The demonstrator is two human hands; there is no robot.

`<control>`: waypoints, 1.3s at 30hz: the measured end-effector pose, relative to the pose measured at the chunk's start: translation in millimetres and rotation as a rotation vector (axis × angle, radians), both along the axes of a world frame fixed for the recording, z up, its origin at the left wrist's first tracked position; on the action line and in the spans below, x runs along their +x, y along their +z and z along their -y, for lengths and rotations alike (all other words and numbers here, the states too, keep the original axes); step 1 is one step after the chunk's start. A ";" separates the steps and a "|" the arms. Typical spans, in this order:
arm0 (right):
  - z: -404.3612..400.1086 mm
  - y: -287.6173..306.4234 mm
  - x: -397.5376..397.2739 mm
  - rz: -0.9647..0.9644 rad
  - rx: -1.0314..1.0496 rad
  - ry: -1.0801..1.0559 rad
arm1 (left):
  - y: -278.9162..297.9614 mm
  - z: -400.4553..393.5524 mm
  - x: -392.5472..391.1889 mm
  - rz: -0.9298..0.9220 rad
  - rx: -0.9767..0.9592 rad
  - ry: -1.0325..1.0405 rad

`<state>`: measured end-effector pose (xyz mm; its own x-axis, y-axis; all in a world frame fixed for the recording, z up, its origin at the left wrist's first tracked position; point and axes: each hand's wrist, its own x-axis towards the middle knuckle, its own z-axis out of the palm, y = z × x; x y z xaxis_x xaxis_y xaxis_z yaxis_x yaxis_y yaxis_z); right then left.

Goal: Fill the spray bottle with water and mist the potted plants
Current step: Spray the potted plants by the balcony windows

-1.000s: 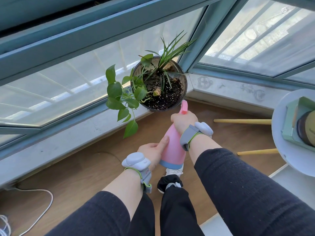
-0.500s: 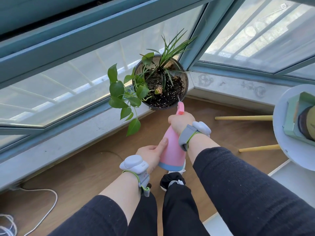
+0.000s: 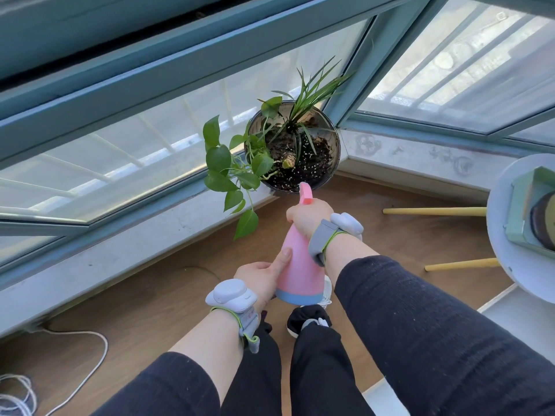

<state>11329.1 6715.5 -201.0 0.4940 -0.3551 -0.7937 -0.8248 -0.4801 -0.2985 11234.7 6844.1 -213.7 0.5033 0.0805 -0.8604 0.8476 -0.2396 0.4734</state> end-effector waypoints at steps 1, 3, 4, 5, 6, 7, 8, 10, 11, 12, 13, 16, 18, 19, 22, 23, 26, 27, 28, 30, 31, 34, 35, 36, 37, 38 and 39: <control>-2.4 0.4 0.9 -0.011 -0.001 0.013 | 0.6 -2.0 -0.3 -0.008 -0.008 0.009; -5.5 1.4 2.7 -0.032 -0.005 0.031 | 2.0 -3.9 -0.8 -0.020 -0.024 0.021; -8.0 2.1 3.4 -0.041 -0.003 0.038 | 2.3 -5.9 -0.9 -0.022 -0.032 0.032; -10.8 2.6 4.3 -0.046 0.000 0.044 | 3.0 -8.2 -0.6 -0.021 -0.039 0.039; -13.1 3.0 5.2 -0.051 0.004 0.054 | 3.9 -10.3 0.2 -0.021 -0.047 0.041; -15.3 3.4 6.4 -0.056 0.010 0.069 | 4.7 -12.3 0.7 -0.024 -0.056 0.043; -17.6 4.2 7.9 -0.061 0.016 0.086 | 5.4 -14.4 1.4 -0.025 -0.067 0.047; -22.2 5.6 11.0 -0.074 0.028 0.130 | 6.9 -18.2 2.5 -0.019 -0.080 0.054; -24.4 5.9 12.5 -0.081 0.026 0.157 | 7.4 -20.2 2.9 -0.014 -0.080 0.057; -24.8 6.5 14.4 -0.077 0.022 0.172 | 7.8 -20.5 4.0 -0.010 -0.079 0.057; -28.1 6.6 15.5 -0.061 0.019 0.163 | 8.3 -24.0 4.7 -0.003 -0.077 0.057; -30.1 6.4 18.4 0.007 0.022 0.094 | 6.4 -27.2 8.4 0.029 -0.057 0.031; -30.6 7.5 20.3 0.029 0.029 0.071 | 5.6 -29.0 11.0 0.042 -0.053 0.013; -31.0 8.4 22.1 0.033 0.030 0.071 | 5.4 -29.9 12.7 0.047 -0.055 0.009; -32.8 12.3 29.8 0.055 0.002 0.081 | 5.5 -32.6 19.5 0.061 -0.054 0.000; -33.6 13.3 33.3 0.064 -0.011 0.085 | 6.0 -32.9 22.2 0.067 -0.045 0.004; -37.4 16.6 41.2 0.095 -0.011 0.109 | 10.8 -34.4 29.4 0.074 -0.039 0.020; -38.6 17.5 43.5 0.097 -0.009 0.118 | 13.4 -34.6 31.1 0.078 -0.041 0.012; -39.5 18.6 45.6 0.093 -0.012 0.127 | 16.0 -35.0 32.7 0.085 -0.041 0.003; -40.9 20.5 49.2 0.086 -0.023 0.147 | 19.9 -36.4 35.4 0.094 -0.049 0.004; -41.8 21.6 50.6 0.087 -0.026 0.150 | 21.1 -37.4 36.4 0.096 -0.052 0.006; -44.3 24.2 53.5 0.111 -0.018 0.139 | 23.5 -39.3 39.7 0.105 -0.064 0.004; -44.6 25.2 54.6 0.121 -0.010 0.126 | 23.8 -40.7 41.4 0.108 -0.066 0.004; -44.7 26.3 55.0 0.126 -0.001 0.106 | 23.8 -41.9 42.8 0.108 -0.065 -0.004; -44.4 27.3 55.6 0.132 0.004 0.082 | 24.2 -43.1 44.8 0.109 -0.062 -0.015; -43.9 28.8 56.4 0.138 0.000 0.055 | 25.4 -44.1 46.6 0.114 -0.056 -0.029; -43.0 30.9 57.6 0.144 -0.011 0.030 | 27.2 -44.8 48.5 0.122 -0.053 -0.041</control>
